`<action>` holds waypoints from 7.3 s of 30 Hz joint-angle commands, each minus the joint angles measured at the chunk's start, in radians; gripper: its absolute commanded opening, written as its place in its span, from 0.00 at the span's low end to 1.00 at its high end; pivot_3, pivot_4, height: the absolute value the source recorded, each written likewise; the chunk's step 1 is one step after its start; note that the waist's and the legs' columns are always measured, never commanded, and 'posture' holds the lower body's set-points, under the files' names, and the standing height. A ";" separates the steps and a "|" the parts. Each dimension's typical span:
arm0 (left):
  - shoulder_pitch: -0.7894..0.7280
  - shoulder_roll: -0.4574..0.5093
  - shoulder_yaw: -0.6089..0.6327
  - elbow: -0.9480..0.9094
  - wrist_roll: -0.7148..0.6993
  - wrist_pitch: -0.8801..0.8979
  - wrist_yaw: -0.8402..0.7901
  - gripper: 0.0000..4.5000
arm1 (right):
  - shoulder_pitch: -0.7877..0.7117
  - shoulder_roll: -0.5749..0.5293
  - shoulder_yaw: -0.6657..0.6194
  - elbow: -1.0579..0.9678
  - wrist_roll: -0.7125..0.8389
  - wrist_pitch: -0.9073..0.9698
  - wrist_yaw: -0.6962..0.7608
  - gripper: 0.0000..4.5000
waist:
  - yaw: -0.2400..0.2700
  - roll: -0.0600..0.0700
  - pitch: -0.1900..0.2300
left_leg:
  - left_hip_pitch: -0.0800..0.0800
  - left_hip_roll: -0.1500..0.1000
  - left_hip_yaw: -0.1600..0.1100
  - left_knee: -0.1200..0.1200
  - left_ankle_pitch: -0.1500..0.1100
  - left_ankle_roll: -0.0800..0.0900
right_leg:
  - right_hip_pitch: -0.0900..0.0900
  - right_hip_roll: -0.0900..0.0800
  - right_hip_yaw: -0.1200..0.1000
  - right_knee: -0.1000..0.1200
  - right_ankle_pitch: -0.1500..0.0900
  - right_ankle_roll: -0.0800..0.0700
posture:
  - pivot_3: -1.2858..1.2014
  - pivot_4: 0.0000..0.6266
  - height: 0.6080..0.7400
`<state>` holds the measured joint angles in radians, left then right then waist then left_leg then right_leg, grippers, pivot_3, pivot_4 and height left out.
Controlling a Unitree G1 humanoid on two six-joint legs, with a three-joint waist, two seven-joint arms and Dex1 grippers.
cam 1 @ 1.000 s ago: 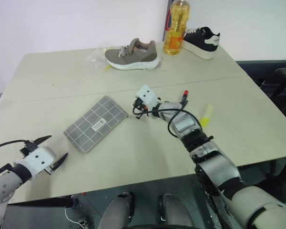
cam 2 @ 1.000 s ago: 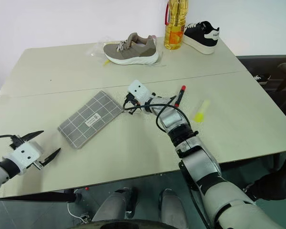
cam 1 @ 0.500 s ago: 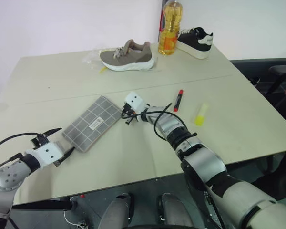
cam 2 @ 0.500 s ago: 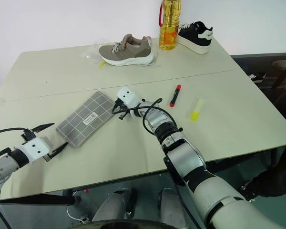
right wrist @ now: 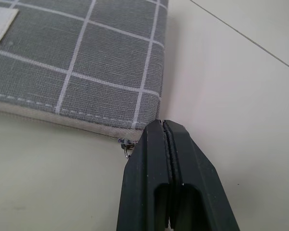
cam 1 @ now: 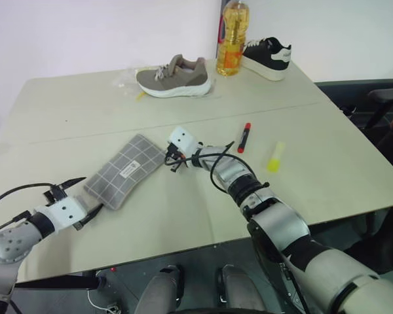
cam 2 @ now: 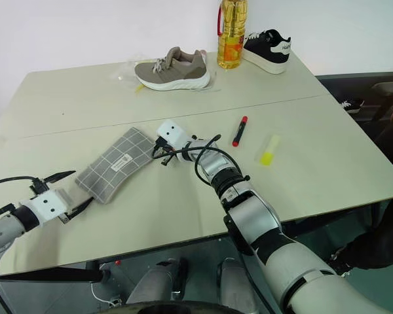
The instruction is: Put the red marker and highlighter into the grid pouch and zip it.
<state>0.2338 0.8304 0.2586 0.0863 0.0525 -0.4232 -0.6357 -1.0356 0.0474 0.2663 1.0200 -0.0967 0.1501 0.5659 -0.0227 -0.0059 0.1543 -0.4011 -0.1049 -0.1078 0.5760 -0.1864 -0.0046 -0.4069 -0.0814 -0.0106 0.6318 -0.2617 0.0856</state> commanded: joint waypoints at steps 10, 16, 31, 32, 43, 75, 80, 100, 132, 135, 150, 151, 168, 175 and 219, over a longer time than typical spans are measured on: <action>0.151 0.077 0.105 -0.125 -0.095 -0.006 -0.127 1.00 | -0.017 0.024 -0.018 0.010 -0.008 -0.019 -0.007 0.01 | -0.022 0.003 0.002 | 0.000 0.000 0.000 -0.001 0.000 0.000 | 0.000 0.001 0.000 0.000 -0.002 -0.003 | 0.52 0.24 1.00; 0.101 0.074 0.038 -0.098 0.002 -0.019 -0.104 1.00 | -0.015 0.027 -0.018 0.009 -0.009 -0.021 -0.008 0.01 | -0.019 0.003 0.002 | 0.000 0.000 0.000 -0.001 0.000 0.000 | 0.000 0.001 0.000 0.000 -0.002 -0.003 | 0.52 0.24 1.00; -0.078 0.014 -0.101 0.003 0.110 -0.092 0.001 1.00 | -0.004 0.024 -0.017 -0.003 -0.015 -0.023 -0.014 0.01 | -0.018 0.002 0.001 | 0.003 0.000 -0.001 0.000 0.000 -0.001 | 0.003 0.001 0.001 0.001 0.000 0.000 | 0.52 0.24 1.00; -0.083 0.013 -0.102 0.006 0.110 -0.095 0.007 1.00 | -0.003 0.024 -0.017 -0.002 -0.015 -0.023 -0.012 0.01 | -0.018 0.002 0.001 | 0.003 0.000 -0.001 0.000 0.000 -0.001 | 0.003 0.001 0.001 0.001 0.000 0.000 | 0.52 0.24 1.00; -0.097 -0.003 -0.110 0.004 0.106 -0.133 0.050 0.48 | -0.008 0.025 -0.017 0.003 -0.021 -0.027 -0.009 0.00 | -0.021 0.000 0.000 | 0.003 0.000 -0.001 -0.001 0.000 -0.001 | 0.002 0.001 0.001 0.001 0.000 0.001 | 0.52 0.24 1.00; -0.238 -0.284 -0.255 -0.395 -0.172 0.369 0.013 0.00 | 0.335 -0.367 -0.162 -0.904 0.272 0.468 0.169 0.99 | 0.001 -0.002 -0.001 | -0.002 0.001 -0.001 0.003 0.001 0.002 | 0.003 0.001 0.001 -0.001 0.001 -0.001 | 0.52 0.24 1.00; -0.226 -0.288 -0.254 -0.407 -0.176 0.369 0.004 0.00 | 0.323 -0.337 -0.158 -0.859 0.265 0.453 0.135 0.71 | 0.013 -0.002 -0.001 | -0.003 0.000 -0.001 0.003 0.001 0.002 | 0.003 0.001 0.001 -0.002 0.001 -0.001 | 0.52 0.24 1.00; -0.277 -0.367 -0.338 -0.380 -0.094 0.419 0.059 0.00 | 0.357 -0.489 0.092 -1.114 0.130 0.429 0.248 0.01 | 0.012 -0.002 -0.001 | -0.003 0.000 -0.001 0.004 0.001 0.002 | 0.003 0.000 0.001 -0.002 0.001 -0.001 | 0.52 0.24 1.00; -0.414 -0.517 -0.399 -0.258 0.012 0.462 0.196 0.00 | 0.395 -0.598 0.042 -1.315 0.204 0.471 0.378 0.75 | 0.019 -0.003 -0.002 | -0.005 -0.001 -0.002 0.011 0.001 0.002 | 0.005 0.000 -0.001 -0.002 0.002 0.001 | 0.52 0.24 1.00; -0.405 -0.496 -0.376 -0.262 -0.007 0.451 0.185 0.00 | 0.413 -0.630 -0.024 -1.259 0.199 0.444 0.340 0.75 | 0.021 -0.004 -0.002 | -0.006 -0.001 -0.002 0.013 0.001 0.002 | 0.005 0.000 -0.001 -0.002 0.002 0.002 | 0.52 0.24 1.00; -0.406 -0.421 -0.281 -0.231 -0.115 0.425 0.118 0.00 | 0.297 -0.519 -0.279 -0.773 0.190 0.616 -0.059 1.00 | 0.035 -0.003 -0.002 | -0.007 0.000 -0.002 0.014 0.001 0.002 | 0.004 0.000 -0.001 -0.002 0.002 0.000 | 0.52 0.24 1.00; -0.408 -0.421 -0.284 -0.229 -0.114 0.423 0.117 0.00 | 0.280 -0.503 -0.296 -0.733 0.192 0.620 -0.090 1.00 | 0.035 -0.003 -0.002 | -0.007 0.000 -0.002 0.014 0.001 0.002 | 0.004 0.000 -0.001 -0.002 0.003 0.000 | 0.52 0.24 1.00; -0.397 -0.450 -0.303 -0.230 -0.089 0.415 0.155 0.00 | 0.167 -0.369 -0.341 -0.442 0.194 0.580 -0.277 0.22 | 0.031 -0.003 -0.002 | -0.007 -0.001 -0.002 0.013 0.001 0.002 | 0.004 0.001 0.000 -0.001 0.003 0.000 | 0.52 0.24 1.00; -0.404 -0.450 -0.288 -0.231 -0.116 0.420 0.149 0.00 | 0.248 -0.549 -0.220 -0.749 0.158 0.518 -0.067 0.09 | 0.036 -0.001 -0.001 | -0.008 -0.001 -0.002 0.013 0.001 0.002 | 0.003 0.001 -0.001 -0.001 0.003 0.000 | 0.52 0.24 1.00; -0.374 -0.392 -0.346 -0.285 -0.148 0.411 -0.009 0.00 | 0.456 -0.871 -0.014 -1.197 0.064 0.192 0.379 0.09 | 0.035 -0.002 0.000 | -0.008 0.000 -0.001 0.015 0.000 0.003 | 0.005 -0.001 -0.001 -0.004 0.001 -0.002 | 0.52 0.24 1.00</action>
<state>-0.1350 0.4286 -0.0775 -0.1535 -0.0955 0.0122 -0.6242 -0.5680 -0.8075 0.2454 -0.1359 -0.0070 0.4035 0.9241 0.0127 -0.0076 0.1540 -0.4092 -0.1051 -0.1092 0.5911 -0.1862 -0.0014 -0.4020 -0.0820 -0.0116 0.6279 -0.2611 0.0833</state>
